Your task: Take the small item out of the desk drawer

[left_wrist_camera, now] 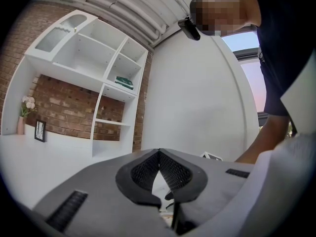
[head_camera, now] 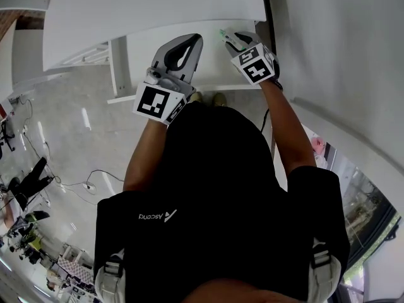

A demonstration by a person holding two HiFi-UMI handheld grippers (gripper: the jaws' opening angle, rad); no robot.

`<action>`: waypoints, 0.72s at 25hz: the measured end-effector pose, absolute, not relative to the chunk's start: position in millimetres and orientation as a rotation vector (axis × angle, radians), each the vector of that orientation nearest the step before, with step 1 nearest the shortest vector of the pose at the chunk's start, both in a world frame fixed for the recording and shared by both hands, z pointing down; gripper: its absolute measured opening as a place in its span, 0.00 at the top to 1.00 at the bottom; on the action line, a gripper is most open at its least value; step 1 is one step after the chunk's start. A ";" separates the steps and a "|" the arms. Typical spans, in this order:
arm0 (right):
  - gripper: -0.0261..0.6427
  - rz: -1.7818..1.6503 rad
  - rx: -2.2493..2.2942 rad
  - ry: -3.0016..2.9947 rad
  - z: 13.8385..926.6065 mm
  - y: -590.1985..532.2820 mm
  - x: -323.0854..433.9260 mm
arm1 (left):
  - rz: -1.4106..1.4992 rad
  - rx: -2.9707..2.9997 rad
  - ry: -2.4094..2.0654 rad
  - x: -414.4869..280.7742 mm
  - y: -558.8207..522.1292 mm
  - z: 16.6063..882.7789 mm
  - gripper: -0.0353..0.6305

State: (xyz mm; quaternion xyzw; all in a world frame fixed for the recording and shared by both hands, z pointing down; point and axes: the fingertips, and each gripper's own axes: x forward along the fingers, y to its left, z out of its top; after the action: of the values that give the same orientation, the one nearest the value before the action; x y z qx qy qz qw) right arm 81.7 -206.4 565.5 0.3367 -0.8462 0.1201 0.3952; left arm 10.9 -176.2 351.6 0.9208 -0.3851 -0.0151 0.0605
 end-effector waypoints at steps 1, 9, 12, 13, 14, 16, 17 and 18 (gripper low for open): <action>0.73 0.314 0.845 -2.128 572.4 -208.8 81.6 | -0.045 2.785 -1.163 9.7 -177.9 353.2 0.95; 0.71 0.388 0.768 -2.001 611.9 -221.2 78.4 | -0.037 2.769 -1.164 -6.7 -193.6 353.7 0.95; 0.71 0.401 0.748 -1.960 625.1 -221.8 77.2 | -0.031 2.760 -1.172 -15.0 -196.0 357.3 0.95; 0.71 0.401 0.742 -1.948 628.3 -221.9 76.1 | -0.031 2.757 -1.173 -18.0 -196.4 358.1 0.95; 0.71 0.401 0.736 -1.936 631.3 -221.8 75.1 | -0.031 2.755 -1.175 -20.8 -196.8 358.7 0.95; 0.71 0.400 0.721 -1.912 637.5 -220.7 73.9 | -0.025 2.751 -1.176 -24.7 -196.6 361.1 0.95; 0.71 0.401 0.714 -1.901 640.9 -219.8 73.9 | -0.018 2.750 -1.176 -26.2 -196.1 363.1 0.95; 0.71 0.402 0.708 -1.890 644.6 -219.1 74.3 | -0.012 2.749 -1.176 -27.5 -195.4 365.0 0.95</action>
State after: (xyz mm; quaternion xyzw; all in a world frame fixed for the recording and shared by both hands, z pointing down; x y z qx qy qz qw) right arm 74.3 -219.1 644.6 0.2946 -0.7869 0.1674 0.5158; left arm -27.5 -195.4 365.0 0.9168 -0.3922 -0.0039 0.0759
